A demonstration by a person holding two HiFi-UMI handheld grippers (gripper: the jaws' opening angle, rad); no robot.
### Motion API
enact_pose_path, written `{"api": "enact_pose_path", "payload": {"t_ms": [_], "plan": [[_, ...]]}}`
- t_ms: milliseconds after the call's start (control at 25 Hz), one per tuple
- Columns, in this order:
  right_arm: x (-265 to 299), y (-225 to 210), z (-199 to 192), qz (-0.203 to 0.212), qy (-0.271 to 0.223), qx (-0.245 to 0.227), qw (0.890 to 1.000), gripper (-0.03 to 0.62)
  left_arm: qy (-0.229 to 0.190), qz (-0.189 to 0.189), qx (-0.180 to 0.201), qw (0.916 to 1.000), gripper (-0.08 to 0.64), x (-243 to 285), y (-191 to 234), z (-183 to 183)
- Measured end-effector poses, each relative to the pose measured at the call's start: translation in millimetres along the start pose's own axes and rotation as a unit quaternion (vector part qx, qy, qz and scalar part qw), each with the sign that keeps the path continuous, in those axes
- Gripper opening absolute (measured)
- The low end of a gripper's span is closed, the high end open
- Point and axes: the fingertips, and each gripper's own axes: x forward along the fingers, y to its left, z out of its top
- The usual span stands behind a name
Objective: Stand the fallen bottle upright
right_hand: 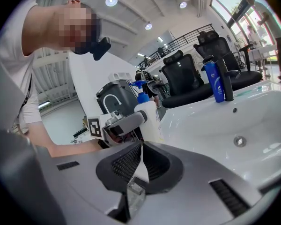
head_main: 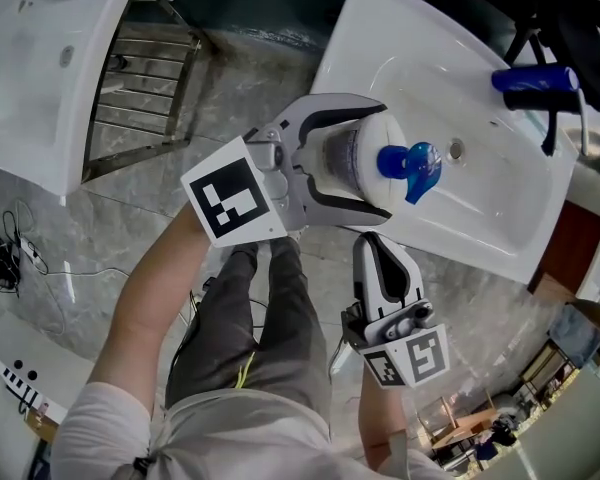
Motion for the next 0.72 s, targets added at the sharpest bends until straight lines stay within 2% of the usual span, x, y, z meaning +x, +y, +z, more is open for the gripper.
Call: {"api": "enact_pose_path", "payload": {"t_ms": [120, 440, 720], "plan": [[-1.2, -3.5, -2.9, -0.002, -0.001, 0.004, 1.0, 0.041, 0.01, -0.003, 0.007, 0.9999, 0.468, 1.0, -1.1, -1.6], [-0.7, 20.3, -12.4, -0.006, -0.012, 0.007, 1.0, 0.041, 0.044, -0.014, 0.03, 0.9985, 0.468, -28.7, -13.1, -3.9], [-9.1, 25.7, -14.9, -0.014, -0.02, 0.008, 1.0, 0.041, 0.051, -0.006, 0.019, 0.9985, 0.468, -29.3, -16.8, -5.3]]}}
